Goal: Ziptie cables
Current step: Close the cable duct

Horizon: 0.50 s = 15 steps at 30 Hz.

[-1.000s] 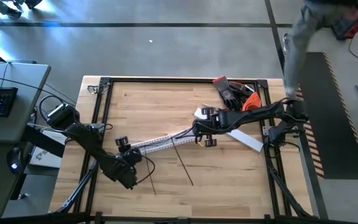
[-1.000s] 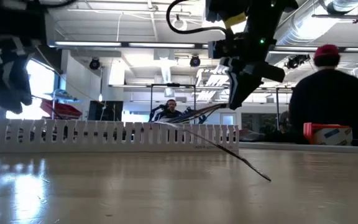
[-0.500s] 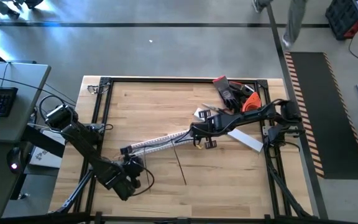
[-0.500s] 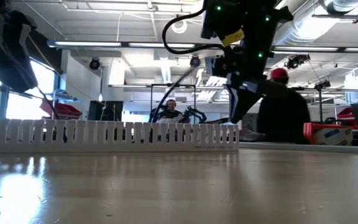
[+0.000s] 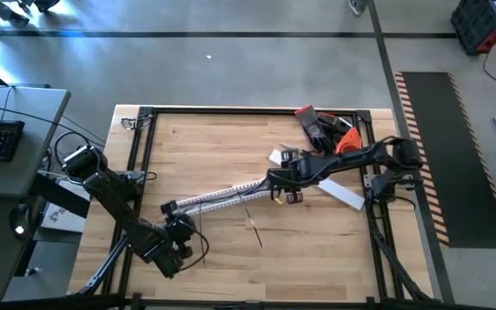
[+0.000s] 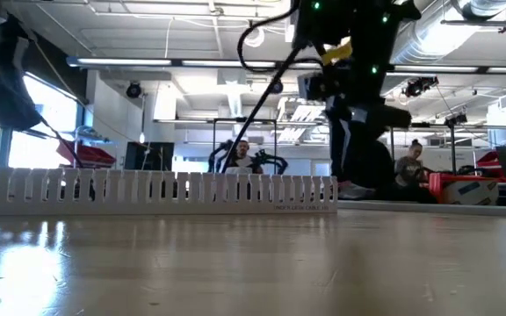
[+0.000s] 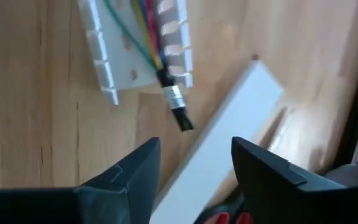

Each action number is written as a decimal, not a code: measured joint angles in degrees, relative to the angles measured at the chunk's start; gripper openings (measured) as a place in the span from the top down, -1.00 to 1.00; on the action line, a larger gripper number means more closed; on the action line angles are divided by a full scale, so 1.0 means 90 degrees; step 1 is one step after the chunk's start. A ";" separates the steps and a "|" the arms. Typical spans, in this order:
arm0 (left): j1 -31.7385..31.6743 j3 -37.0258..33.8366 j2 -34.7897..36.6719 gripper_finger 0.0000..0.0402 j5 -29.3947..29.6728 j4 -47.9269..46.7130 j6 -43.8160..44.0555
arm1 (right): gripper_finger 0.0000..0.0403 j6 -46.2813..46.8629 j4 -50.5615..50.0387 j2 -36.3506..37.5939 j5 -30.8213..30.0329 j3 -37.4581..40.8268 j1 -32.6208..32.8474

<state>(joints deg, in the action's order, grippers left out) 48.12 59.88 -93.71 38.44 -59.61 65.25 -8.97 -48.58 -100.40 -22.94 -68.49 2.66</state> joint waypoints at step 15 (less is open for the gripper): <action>-0.0015 -0.0011 0.0010 0.64 0.0575 -0.0222 0.0138 | 0.25 0.2138 0.3074 0.0381 0.1445 -0.0002 0.0676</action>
<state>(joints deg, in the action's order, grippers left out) 47.99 59.78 -93.62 43.62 -61.61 66.49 10.27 -20.91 -96.97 -9.93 -68.51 8.74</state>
